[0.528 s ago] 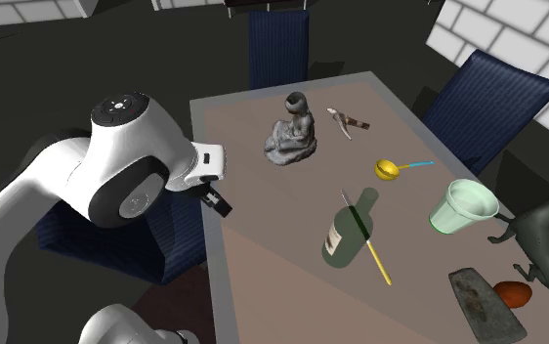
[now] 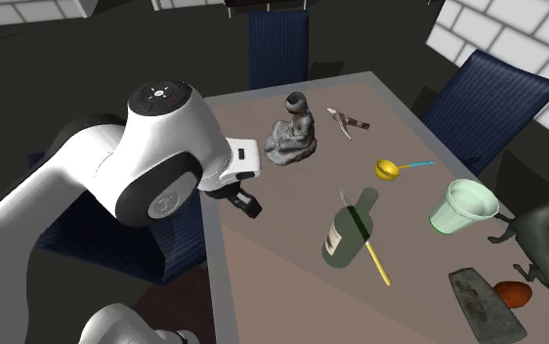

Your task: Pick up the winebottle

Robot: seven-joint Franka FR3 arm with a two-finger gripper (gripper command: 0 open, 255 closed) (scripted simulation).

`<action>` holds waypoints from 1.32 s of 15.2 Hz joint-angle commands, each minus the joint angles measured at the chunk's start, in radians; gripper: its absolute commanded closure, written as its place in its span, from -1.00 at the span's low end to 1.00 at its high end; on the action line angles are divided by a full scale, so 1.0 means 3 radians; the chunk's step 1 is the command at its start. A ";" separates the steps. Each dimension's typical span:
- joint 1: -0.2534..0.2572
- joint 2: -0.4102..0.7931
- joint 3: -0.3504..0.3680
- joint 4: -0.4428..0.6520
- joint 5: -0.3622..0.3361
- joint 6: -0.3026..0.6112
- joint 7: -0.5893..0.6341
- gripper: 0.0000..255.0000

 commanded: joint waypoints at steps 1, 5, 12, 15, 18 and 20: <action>-0.0018 0.0158 -0.0143 0.0218 -0.0069 -0.0067 -0.0197 -1.00; -0.0029 0.0476 -0.0393 0.0652 -0.0154 -0.0187 -0.0553 -1.00; -0.0025 0.1174 -0.0836 0.1608 -0.0162 -0.0452 -0.1208 -1.00; -0.0033 0.1549 -0.1044 0.2124 -0.0083 -0.0606 -0.1515 -1.00; -0.0081 0.2000 -0.1274 0.2743 0.0080 -0.0811 -0.1851 -1.00; -0.0166 0.2369 -0.1441 0.3251 0.0265 -0.0997 -0.2094 -1.00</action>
